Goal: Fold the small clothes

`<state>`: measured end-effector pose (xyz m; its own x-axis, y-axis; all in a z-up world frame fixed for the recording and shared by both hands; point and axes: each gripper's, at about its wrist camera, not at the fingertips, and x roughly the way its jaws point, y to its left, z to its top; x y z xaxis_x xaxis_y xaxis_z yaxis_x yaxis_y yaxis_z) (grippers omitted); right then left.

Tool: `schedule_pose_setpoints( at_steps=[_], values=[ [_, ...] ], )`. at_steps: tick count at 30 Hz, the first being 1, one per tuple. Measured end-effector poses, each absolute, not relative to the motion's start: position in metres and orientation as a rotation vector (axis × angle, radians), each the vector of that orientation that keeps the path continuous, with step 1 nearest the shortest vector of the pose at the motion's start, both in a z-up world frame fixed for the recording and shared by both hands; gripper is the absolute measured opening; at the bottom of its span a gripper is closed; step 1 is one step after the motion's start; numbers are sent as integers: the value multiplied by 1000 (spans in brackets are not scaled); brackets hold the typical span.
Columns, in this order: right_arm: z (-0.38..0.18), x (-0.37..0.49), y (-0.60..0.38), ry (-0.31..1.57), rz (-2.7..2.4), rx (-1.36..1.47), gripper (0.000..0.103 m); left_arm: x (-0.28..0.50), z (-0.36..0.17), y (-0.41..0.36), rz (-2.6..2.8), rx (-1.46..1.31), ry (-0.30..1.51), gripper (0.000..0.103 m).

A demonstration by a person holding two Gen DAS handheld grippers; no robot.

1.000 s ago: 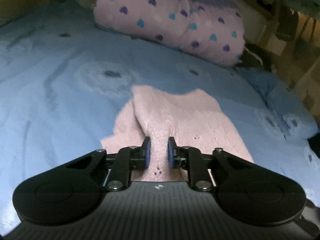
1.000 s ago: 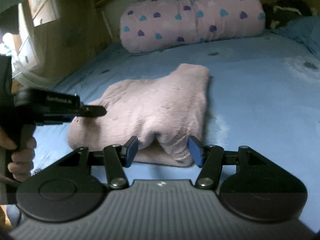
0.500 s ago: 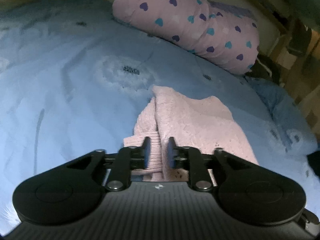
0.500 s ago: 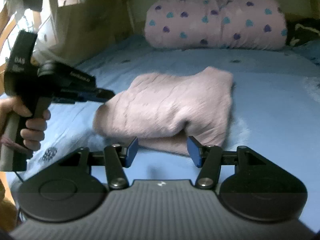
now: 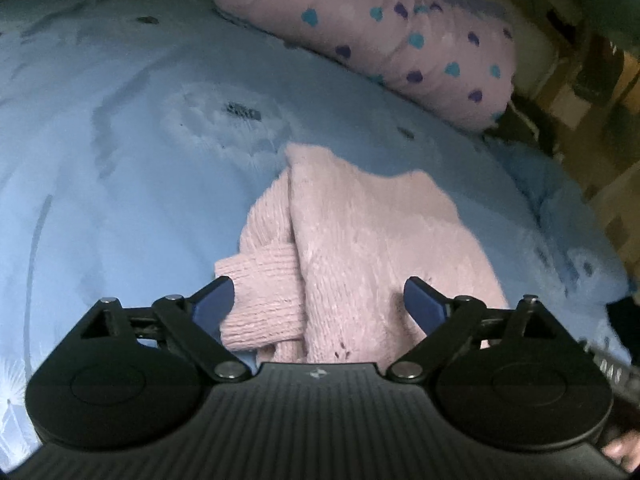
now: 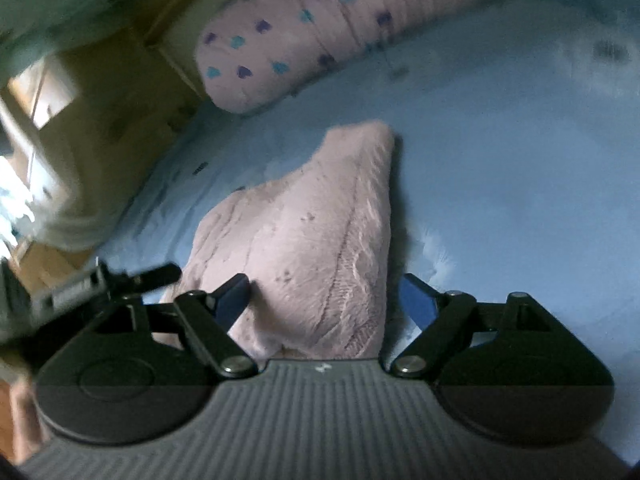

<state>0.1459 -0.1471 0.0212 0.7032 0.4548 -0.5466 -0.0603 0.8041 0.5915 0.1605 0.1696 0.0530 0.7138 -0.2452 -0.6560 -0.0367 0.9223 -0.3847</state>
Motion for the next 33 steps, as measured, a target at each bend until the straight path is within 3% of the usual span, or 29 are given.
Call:
schedule_pose_setpoints(
  at_steps=[9, 23, 26, 33],
  values=[
    [-10, 176, -135, 788, 384, 619, 85, 180, 32, 160, -130, -409, 804, 103],
    [-20, 200, -136, 748, 458, 706, 86, 201, 18, 162, -179, -523, 818, 102],
    [-21, 199, -136, 732, 459, 714, 83, 201, 18, 162, -201, -534, 822, 94],
    [-23, 197, -137, 712, 439, 759, 57, 200, 16, 167, -239, -588, 818, 73]
  ],
)
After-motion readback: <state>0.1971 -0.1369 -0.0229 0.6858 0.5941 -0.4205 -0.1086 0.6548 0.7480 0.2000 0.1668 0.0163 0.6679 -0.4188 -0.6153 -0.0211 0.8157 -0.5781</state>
